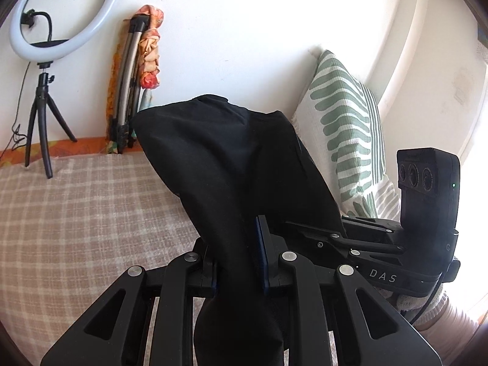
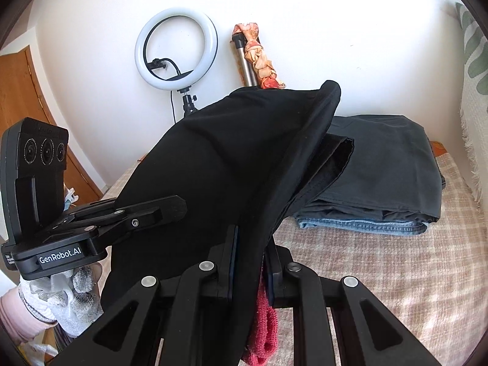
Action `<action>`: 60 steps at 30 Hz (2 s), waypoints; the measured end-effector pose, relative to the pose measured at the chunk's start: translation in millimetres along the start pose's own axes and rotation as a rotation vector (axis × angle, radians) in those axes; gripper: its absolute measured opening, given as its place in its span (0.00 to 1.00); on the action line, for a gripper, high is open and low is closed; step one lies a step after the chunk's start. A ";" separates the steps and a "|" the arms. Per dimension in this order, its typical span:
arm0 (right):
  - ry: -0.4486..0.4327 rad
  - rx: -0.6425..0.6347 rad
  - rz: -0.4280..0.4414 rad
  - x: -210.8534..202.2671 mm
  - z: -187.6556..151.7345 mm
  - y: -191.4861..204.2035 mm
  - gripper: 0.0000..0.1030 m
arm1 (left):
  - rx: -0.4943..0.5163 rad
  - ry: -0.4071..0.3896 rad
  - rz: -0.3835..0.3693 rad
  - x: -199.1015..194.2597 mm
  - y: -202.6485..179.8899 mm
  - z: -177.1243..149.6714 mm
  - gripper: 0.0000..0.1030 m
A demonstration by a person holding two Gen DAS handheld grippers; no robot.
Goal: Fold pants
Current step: 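Lower the black bundle onto the folded jeans stack and open the right tool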
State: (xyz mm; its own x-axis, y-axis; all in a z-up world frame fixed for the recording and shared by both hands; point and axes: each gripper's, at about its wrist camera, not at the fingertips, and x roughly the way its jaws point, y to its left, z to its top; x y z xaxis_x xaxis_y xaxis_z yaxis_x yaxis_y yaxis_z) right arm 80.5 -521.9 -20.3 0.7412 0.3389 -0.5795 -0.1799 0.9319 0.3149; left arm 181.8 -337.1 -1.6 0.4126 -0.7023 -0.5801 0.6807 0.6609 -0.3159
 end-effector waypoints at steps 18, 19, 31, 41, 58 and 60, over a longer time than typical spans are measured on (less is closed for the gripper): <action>-0.049 -0.002 -0.155 10.9 100.2 -104.6 0.13 | 0.115 -0.014 -0.049 104.1 -41.7 108.4 0.17; -0.047 -0.002 -0.165 14.4 104.3 -111.1 0.13 | 0.113 -0.010 -0.054 111.5 -44.2 112.7 0.17; 0.011 0.007 -0.216 64.8 124.9 -163.4 0.13 | 0.071 0.043 -0.027 177.4 -40.9 133.8 0.17; 0.066 0.003 -0.328 85.8 113.3 -181.4 0.16 | 0.112 0.076 0.061 190.6 -29.9 124.4 0.17; 0.009 -0.004 -0.461 55.8 109.1 -160.6 0.53 | 0.179 0.013 0.121 146.2 -30.1 127.1 0.39; 0.002 -0.010 -0.463 49.8 107.0 -153.0 0.54 | 0.178 0.003 0.111 136.7 -32.6 125.1 0.45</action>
State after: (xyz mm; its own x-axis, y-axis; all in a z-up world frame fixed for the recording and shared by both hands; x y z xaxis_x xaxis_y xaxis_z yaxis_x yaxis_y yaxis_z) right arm 214.2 -661.4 -16.9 0.7435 -0.1134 -0.6590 0.1640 0.9863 0.0153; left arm 291.7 -487.7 23.4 0.4893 -0.6267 -0.6066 0.7276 0.6768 -0.1123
